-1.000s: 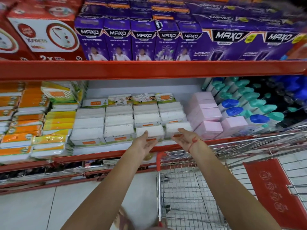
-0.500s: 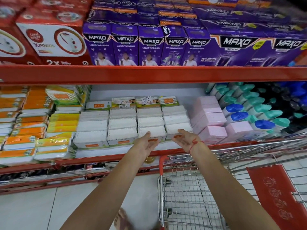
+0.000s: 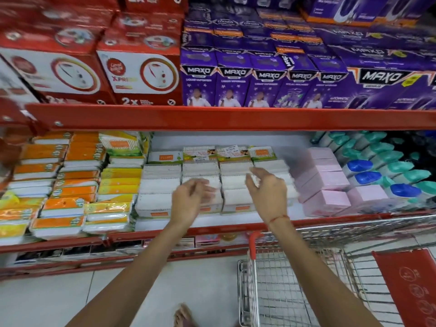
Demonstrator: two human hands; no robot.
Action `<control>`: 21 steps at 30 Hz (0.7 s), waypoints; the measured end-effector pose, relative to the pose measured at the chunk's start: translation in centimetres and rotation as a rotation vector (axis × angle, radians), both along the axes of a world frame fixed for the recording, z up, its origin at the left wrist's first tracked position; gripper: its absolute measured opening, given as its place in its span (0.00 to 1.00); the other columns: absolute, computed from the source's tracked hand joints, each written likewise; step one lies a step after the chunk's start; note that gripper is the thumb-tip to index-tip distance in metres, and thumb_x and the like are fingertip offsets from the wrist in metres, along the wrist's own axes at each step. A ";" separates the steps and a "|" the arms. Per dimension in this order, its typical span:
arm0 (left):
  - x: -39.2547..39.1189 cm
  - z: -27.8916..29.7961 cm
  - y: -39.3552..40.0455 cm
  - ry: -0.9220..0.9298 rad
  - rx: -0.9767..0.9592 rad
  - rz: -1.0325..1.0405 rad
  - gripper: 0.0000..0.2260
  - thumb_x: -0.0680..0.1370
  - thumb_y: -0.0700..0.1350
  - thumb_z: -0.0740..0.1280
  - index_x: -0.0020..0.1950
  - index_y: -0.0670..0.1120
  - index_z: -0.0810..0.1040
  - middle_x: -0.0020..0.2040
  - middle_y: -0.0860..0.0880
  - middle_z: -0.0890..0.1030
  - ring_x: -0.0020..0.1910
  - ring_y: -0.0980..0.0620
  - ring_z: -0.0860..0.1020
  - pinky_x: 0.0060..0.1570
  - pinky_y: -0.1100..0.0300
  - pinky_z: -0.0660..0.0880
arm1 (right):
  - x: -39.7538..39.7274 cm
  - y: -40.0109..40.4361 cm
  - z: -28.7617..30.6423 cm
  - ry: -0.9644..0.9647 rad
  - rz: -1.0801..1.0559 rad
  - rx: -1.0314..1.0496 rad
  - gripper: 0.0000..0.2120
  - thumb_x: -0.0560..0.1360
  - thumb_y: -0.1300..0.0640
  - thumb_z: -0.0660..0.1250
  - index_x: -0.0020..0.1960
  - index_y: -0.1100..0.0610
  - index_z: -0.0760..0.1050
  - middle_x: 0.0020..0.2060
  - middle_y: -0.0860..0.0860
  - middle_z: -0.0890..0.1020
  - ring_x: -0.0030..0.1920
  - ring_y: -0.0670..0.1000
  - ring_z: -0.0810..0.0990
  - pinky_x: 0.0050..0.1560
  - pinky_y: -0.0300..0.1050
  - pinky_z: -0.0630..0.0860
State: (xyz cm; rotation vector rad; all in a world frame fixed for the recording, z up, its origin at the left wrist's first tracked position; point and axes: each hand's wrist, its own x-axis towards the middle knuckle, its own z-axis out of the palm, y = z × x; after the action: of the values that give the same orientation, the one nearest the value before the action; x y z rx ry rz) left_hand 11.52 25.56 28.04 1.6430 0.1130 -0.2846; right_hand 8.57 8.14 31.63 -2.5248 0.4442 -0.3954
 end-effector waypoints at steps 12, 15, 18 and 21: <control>5.5 -6.1 8.3 -0.541 1.212 -0.286 0.28 0.79 0.52 0.42 0.74 0.38 0.60 0.74 0.40 0.66 0.75 0.44 0.62 0.74 0.50 0.47 | 7.5 10.9 -8.6 0.274 0.442 -0.325 0.30 0.78 0.47 0.35 0.77 0.58 0.46 0.78 0.55 0.51 0.78 0.54 0.44 0.77 0.54 0.40; 5.1 -6.0 7.8 -0.549 1.233 -0.269 0.28 0.79 0.51 0.43 0.74 0.38 0.61 0.73 0.40 0.66 0.75 0.45 0.62 0.76 0.47 0.53 | 7.3 10.9 -9.4 0.275 0.435 -0.364 0.32 0.76 0.46 0.33 0.77 0.58 0.45 0.78 0.54 0.49 0.78 0.53 0.43 0.76 0.53 0.38; 5.1 -6.0 7.7 -0.526 1.248 -0.283 0.28 0.79 0.51 0.42 0.74 0.38 0.61 0.74 0.41 0.65 0.75 0.45 0.61 0.75 0.45 0.57 | 7.3 11.2 -9.4 0.270 0.412 -0.390 0.30 0.78 0.47 0.36 0.77 0.59 0.45 0.78 0.55 0.50 0.78 0.53 0.45 0.76 0.53 0.39; 5.3 -6.2 7.9 -0.530 1.218 -0.293 0.29 0.79 0.52 0.41 0.74 0.38 0.59 0.75 0.41 0.63 0.76 0.45 0.59 0.76 0.48 0.47 | 7.4 11.0 -9.5 0.266 0.433 -0.362 0.31 0.77 0.46 0.35 0.77 0.59 0.45 0.78 0.55 0.50 0.78 0.52 0.44 0.77 0.53 0.38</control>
State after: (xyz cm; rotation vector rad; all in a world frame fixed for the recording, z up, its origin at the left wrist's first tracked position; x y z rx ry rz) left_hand 16.77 33.43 21.80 2.8940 -0.4508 0.0526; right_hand 15.93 19.13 22.15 -2.9387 -0.0992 0.0339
